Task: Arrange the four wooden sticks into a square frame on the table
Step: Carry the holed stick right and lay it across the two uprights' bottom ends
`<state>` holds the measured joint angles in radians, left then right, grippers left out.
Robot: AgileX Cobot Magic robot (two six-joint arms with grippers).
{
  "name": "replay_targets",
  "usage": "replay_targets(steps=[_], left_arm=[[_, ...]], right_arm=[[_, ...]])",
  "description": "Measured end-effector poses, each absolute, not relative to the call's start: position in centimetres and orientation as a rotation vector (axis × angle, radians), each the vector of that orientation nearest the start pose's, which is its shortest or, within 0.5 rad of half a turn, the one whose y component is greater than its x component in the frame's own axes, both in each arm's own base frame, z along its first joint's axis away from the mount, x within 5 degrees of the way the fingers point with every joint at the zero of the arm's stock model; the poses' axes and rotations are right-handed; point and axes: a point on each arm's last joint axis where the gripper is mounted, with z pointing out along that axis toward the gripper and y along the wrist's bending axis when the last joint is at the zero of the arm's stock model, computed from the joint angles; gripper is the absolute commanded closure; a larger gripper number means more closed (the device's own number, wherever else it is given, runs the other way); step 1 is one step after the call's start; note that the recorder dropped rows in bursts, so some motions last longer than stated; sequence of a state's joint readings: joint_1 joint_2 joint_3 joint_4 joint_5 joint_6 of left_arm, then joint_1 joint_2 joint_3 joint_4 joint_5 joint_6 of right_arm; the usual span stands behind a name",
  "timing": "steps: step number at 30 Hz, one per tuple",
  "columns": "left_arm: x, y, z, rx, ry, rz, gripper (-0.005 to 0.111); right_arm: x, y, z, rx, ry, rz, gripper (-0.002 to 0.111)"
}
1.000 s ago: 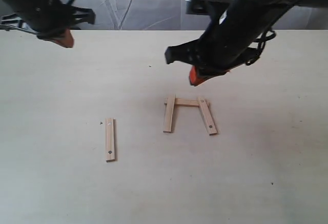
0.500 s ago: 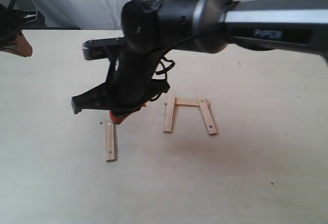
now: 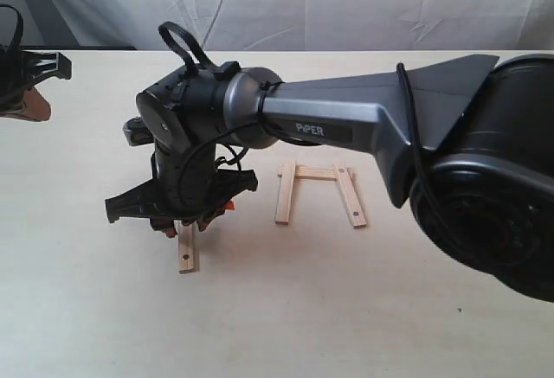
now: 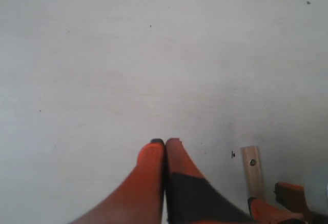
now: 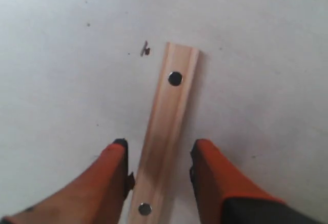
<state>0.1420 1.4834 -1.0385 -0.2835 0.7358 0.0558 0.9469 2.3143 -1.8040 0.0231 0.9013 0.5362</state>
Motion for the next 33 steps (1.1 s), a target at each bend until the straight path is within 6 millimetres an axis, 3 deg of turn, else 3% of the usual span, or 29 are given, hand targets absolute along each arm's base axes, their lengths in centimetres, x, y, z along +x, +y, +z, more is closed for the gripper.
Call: replay_targets(steps=[2,7,14,17,23,30,33], left_arm=[[29.9,2.5,26.1,-0.331,2.606,-0.258,0.107],[29.9,2.5,26.1,-0.328,2.604,-0.257,0.107],[29.9,2.5,26.2,-0.331,2.603,-0.263,0.107],[29.9,2.5,26.2,-0.333,2.602,-0.265,0.107],[29.9,2.5,26.1,-0.307,2.607,-0.260,0.107],[29.5,2.3,25.4,-0.297,2.630,-0.284,0.107],[29.1,2.2,24.7,-0.304,2.654,-0.286,0.107]], right_arm=[[27.7,39.3,12.8,-0.583,2.901,0.268,0.068],[27.2,39.7,12.0,-0.607,2.907,0.252,0.108],[27.0,39.4,12.5,-0.672,2.912,0.218,0.108],[27.1,38.9,14.5,-0.732,2.886,0.218,0.109],[29.1,35.4,19.7,-0.922,2.777,0.136,0.109],[30.6,28.5,20.2,-1.349,2.688,0.003,0.109],[30.8,25.5,19.9,-1.576,2.574,0.048,0.109]])
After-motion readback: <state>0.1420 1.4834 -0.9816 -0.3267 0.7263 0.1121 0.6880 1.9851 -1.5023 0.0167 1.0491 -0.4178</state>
